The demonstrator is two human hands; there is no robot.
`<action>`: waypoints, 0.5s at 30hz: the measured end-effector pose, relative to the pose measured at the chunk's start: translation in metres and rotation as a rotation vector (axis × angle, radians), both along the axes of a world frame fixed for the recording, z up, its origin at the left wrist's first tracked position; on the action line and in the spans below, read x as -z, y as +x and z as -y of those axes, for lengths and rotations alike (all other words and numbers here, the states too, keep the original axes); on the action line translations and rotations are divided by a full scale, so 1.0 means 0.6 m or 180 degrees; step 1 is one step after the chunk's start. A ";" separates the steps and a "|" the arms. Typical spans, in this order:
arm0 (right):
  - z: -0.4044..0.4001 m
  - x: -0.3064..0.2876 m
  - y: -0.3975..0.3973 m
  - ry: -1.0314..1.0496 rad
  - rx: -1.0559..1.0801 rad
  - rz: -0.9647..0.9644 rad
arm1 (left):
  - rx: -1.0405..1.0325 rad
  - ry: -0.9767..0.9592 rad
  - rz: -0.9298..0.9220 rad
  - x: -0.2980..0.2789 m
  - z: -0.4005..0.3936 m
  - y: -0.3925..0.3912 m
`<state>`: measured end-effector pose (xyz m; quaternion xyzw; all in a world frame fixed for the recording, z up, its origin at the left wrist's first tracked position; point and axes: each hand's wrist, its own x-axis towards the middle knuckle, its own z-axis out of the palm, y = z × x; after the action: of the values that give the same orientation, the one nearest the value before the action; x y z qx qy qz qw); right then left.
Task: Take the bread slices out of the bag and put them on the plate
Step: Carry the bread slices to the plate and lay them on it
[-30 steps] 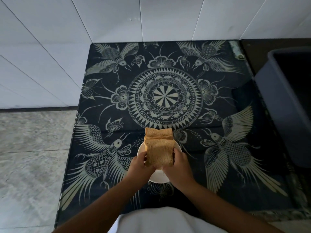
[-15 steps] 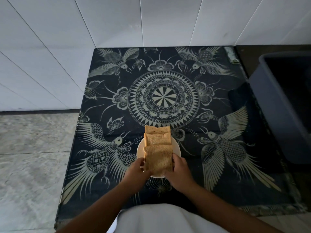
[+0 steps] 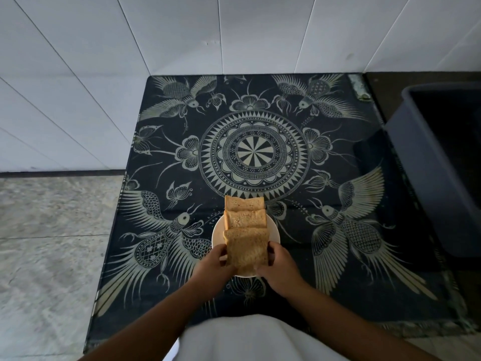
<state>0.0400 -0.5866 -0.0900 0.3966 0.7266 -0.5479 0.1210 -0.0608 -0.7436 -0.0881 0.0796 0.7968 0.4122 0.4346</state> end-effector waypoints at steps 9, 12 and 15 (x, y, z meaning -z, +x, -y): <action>0.001 0.006 0.001 0.0328 -0.0131 0.0076 | -0.0128 -0.0023 0.0023 0.019 0.001 -0.002; 0.006 0.006 0.005 0.0340 -0.0188 0.0056 | 0.0051 -0.0142 -0.0054 0.020 0.003 0.004; 0.007 0.004 0.006 0.0356 -0.0231 0.0033 | 0.0052 -0.0180 -0.0379 0.019 0.000 0.010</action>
<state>0.0433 -0.5906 -0.0922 0.3790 0.7693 -0.4996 0.1222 -0.0547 -0.7436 -0.0993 0.0982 0.8319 0.3805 0.3919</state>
